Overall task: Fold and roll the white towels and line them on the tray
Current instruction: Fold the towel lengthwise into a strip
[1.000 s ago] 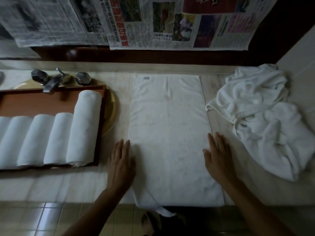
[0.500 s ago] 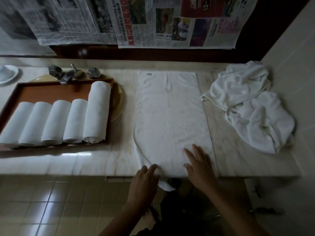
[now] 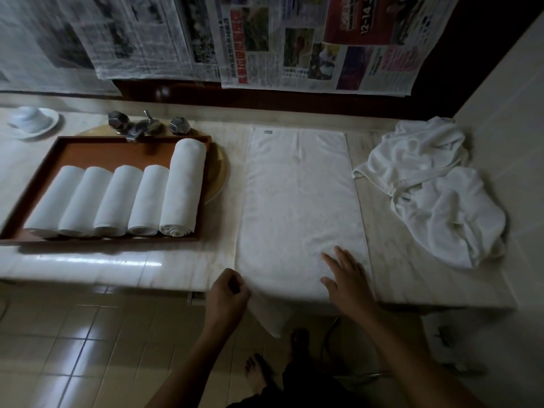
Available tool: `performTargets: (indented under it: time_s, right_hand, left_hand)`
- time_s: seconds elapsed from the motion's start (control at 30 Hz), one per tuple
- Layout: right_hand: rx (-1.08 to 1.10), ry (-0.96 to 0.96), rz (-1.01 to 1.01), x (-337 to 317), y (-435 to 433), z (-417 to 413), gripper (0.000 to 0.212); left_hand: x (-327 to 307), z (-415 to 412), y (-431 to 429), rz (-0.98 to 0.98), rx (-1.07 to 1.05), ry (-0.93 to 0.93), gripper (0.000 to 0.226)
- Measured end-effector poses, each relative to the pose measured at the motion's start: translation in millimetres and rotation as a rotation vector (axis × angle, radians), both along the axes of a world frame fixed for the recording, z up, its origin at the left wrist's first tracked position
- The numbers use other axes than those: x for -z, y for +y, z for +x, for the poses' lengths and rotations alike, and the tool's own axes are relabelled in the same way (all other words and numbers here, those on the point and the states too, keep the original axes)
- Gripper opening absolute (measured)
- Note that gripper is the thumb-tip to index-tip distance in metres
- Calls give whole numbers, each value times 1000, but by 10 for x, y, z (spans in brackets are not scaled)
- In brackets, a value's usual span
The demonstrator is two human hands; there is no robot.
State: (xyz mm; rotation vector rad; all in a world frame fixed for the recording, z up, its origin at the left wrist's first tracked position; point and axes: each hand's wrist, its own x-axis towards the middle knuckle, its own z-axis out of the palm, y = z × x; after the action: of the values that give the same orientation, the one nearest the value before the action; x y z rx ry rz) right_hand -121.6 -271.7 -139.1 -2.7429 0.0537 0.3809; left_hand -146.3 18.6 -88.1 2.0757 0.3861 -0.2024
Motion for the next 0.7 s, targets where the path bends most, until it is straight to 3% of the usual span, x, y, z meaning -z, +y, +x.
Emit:
performTargets:
  time_s: [0.1, 0.3, 0.47, 0.7]
  right_hand:
    - [-12, 1, -3, 37, -17, -6, 60]
    - [-40, -8, -14, 23, -43, 24, 61]
    - [-57, 14, -3, -37, -137, 115, 60]
    - [-21, -42, 180, -253, -393, 497, 35]
  left_hand:
    - [23, -25, 242, -15, -74, 3, 18]
    - [137, -47, 357, 176, -94, 6, 18]
    - [37, 61, 82, 199, 4, -56, 22]
    - [-31, 407, -674, 212, 216, -161, 22]
